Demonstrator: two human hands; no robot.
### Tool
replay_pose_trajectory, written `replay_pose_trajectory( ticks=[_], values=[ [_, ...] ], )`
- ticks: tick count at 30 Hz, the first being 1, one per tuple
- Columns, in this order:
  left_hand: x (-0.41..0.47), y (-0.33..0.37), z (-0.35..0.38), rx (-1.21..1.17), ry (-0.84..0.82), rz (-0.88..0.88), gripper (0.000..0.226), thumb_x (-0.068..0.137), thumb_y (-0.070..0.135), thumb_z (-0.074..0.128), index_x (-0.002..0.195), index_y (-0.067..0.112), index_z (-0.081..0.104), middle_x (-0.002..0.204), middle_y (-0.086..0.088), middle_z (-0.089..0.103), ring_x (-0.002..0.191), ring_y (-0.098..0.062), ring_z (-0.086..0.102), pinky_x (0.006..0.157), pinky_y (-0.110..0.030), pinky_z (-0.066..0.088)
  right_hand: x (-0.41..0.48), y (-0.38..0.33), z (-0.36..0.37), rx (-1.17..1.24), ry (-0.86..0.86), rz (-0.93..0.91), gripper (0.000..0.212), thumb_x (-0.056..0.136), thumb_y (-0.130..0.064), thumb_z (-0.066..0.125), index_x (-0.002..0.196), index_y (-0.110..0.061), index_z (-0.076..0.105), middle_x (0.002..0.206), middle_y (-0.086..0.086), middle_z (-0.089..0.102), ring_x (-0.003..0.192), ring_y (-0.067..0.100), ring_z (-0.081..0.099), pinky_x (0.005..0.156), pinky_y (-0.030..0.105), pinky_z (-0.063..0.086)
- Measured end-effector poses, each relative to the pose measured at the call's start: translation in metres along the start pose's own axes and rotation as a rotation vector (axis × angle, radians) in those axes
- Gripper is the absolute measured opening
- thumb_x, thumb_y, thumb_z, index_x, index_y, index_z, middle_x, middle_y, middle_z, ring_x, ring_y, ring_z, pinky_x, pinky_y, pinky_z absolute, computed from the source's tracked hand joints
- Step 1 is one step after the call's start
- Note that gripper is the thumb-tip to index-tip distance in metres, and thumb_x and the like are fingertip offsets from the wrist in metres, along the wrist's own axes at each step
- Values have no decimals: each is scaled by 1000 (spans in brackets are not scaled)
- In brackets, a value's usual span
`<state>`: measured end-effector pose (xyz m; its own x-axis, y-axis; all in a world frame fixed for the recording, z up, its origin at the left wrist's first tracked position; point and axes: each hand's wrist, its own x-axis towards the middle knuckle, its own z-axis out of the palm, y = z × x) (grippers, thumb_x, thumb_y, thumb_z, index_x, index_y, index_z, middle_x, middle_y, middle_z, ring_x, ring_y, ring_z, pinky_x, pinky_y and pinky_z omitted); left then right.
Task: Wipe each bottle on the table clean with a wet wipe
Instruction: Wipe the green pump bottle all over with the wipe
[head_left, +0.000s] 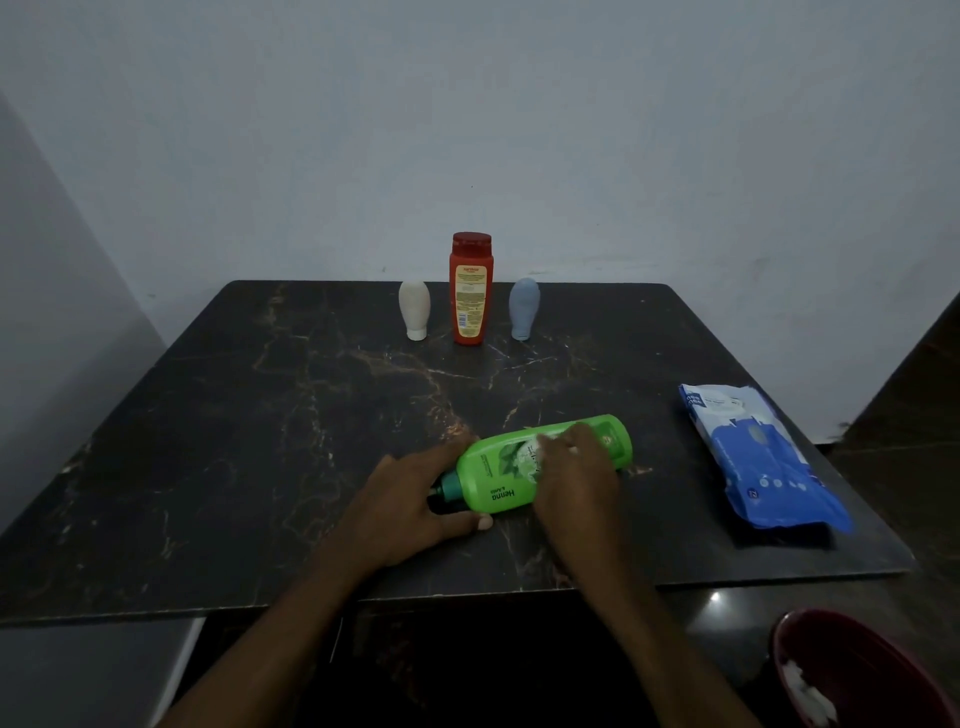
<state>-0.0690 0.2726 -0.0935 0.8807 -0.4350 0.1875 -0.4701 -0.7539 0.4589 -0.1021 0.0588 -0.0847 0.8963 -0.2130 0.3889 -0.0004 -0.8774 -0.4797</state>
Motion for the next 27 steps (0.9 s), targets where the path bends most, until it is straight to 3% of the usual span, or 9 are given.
replay_pose_trajectory(
  ticks=[3, 6, 10, 12, 14, 16, 20, 23, 27],
  values=[
    [0, 0, -1, -10, -12, 15, 93, 72, 82, 66, 152, 54, 27, 147, 31, 47, 125, 12, 46, 101, -31, 33, 30, 47, -22, -120, 4, 143, 15, 97, -22, 52, 106, -16, 63, 110, 5, 56, 89, 14, 54, 75, 27, 45],
    [1, -1, 0, -3, -19, 12, 92, 72, 83, 65, 151, 57, 26, 146, 32, 47, 123, 13, 46, 103, -33, 35, 34, 50, -29, -153, -38, 109, 22, 93, -19, 58, 114, -18, 63, 116, 3, 51, 89, 11, 49, 72, 22, 37],
    [2, -1, 1, 8, -11, 5, 93, 73, 81, 66, 153, 51, 27, 146, 32, 48, 122, 13, 45, 99, -31, 33, 13, -8, -3, -64, -80, -19, 36, 83, -2, 62, 118, -10, 65, 119, 6, 50, 98, 18, 54, 79, 25, 45],
    [1, -3, 2, 9, -10, 6, 91, 75, 79, 65, 153, 49, 29, 147, 31, 48, 126, 10, 48, 98, -32, 34, -2, -37, 11, 8, -144, -122, 47, 74, -4, 72, 120, -8, 65, 119, 7, 51, 103, 23, 54, 84, 32, 49],
    [1, -5, 3, 10, -22, 10, 90, 77, 78, 64, 154, 47, 30, 148, 30, 47, 128, 8, 49, 100, -35, 37, -12, -48, 17, 49, -138, -178, 47, 65, -4, 76, 112, -9, 68, 112, 5, 53, 97, 24, 56, 79, 36, 52],
    [1, -6, 3, 13, -11, 1, 92, 75, 78, 65, 154, 47, 30, 149, 30, 47, 128, 7, 50, 102, -35, 37, -9, -42, 14, 14, -138, -189, 46, 70, -7, 74, 116, -11, 67, 115, 4, 52, 101, 24, 55, 81, 35, 49],
    [0, -3, 2, 7, -13, 4, 96, 73, 82, 65, 154, 47, 29, 150, 29, 45, 129, 8, 47, 104, -33, 34, 24, 7, -15, -146, -101, -4, 37, 84, -20, 68, 120, -20, 63, 118, 2, 49, 102, 16, 52, 78, 27, 46],
    [0, -1, 1, -4, -9, 6, 95, 73, 82, 65, 154, 48, 29, 150, 28, 45, 128, 7, 47, 102, -30, 32, 45, 41, -41, -275, -163, 113, 38, 90, -28, 65, 126, -22, 60, 121, 5, 50, 107, 17, 52, 85, 29, 48],
    [0, 0, 1, -4, -11, 7, 96, 72, 83, 65, 154, 48, 29, 151, 28, 45, 129, 7, 48, 105, -31, 34, 43, 30, -42, -204, -156, 134, 25, 86, -22, 68, 111, -18, 66, 119, 2, 51, 103, 15, 53, 83, 28, 50]
  ],
)
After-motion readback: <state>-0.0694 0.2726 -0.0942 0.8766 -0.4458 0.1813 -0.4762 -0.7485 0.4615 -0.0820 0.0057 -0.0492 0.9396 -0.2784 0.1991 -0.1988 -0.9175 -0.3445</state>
